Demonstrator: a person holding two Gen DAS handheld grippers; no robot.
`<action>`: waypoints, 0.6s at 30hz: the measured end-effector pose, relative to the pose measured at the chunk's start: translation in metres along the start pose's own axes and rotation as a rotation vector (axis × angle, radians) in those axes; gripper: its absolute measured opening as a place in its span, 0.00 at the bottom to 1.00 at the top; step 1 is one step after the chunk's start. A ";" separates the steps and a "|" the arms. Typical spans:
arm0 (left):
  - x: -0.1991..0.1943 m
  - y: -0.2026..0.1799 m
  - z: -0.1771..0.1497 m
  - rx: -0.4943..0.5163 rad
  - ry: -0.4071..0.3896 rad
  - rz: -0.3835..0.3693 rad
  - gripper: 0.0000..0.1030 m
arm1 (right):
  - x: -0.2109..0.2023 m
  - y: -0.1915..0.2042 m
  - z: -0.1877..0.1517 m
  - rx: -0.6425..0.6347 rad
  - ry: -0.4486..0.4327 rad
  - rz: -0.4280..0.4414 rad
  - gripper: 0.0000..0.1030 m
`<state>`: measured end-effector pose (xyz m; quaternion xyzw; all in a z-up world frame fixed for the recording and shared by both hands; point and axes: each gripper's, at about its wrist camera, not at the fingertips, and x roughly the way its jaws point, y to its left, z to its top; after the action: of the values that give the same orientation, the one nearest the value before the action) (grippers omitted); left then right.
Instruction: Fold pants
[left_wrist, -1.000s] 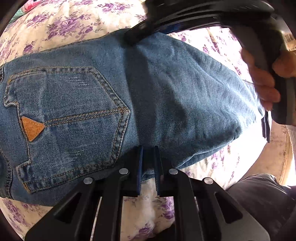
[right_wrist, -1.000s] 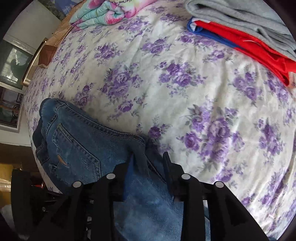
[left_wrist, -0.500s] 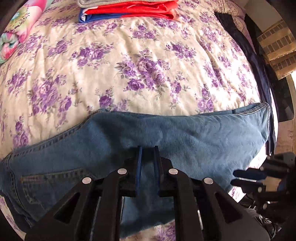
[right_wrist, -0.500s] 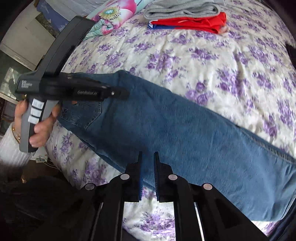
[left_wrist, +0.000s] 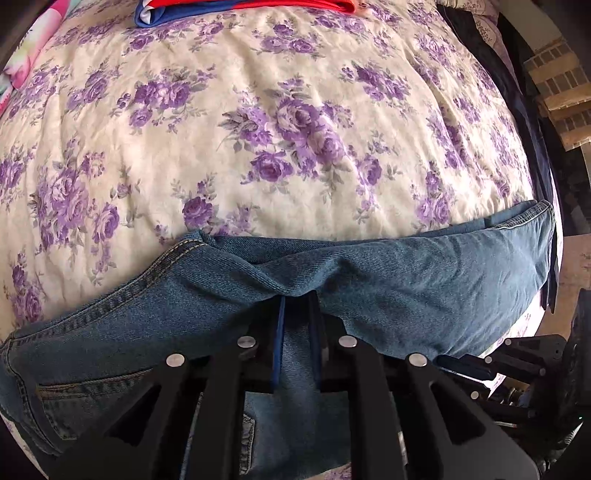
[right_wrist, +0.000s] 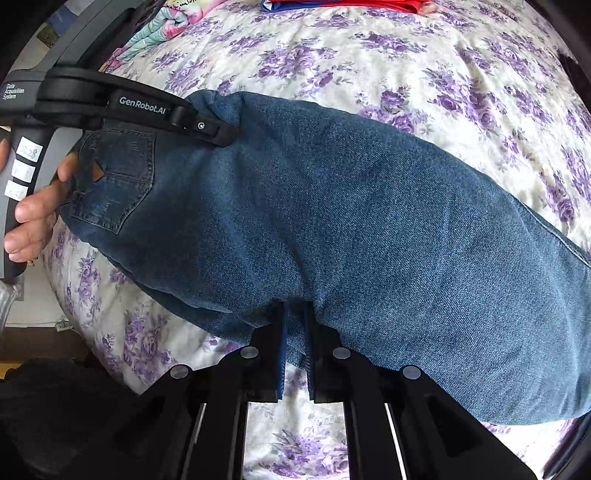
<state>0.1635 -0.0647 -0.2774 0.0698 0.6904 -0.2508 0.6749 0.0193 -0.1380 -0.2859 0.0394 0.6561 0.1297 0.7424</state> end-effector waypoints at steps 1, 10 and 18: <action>-0.002 0.000 -0.002 -0.005 -0.003 0.002 0.12 | -0.001 0.001 0.001 -0.002 0.005 -0.001 0.08; -0.023 -0.026 -0.086 0.054 -0.013 -0.023 0.14 | -0.089 -0.082 -0.058 0.362 -0.236 0.065 0.56; -0.020 -0.005 -0.124 -0.013 -0.013 -0.070 0.15 | -0.104 -0.209 -0.160 0.831 -0.369 0.150 0.56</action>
<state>0.0520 -0.0097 -0.2615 0.0393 0.6898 -0.2701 0.6705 -0.1193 -0.3829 -0.2552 0.4035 0.5047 -0.1001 0.7565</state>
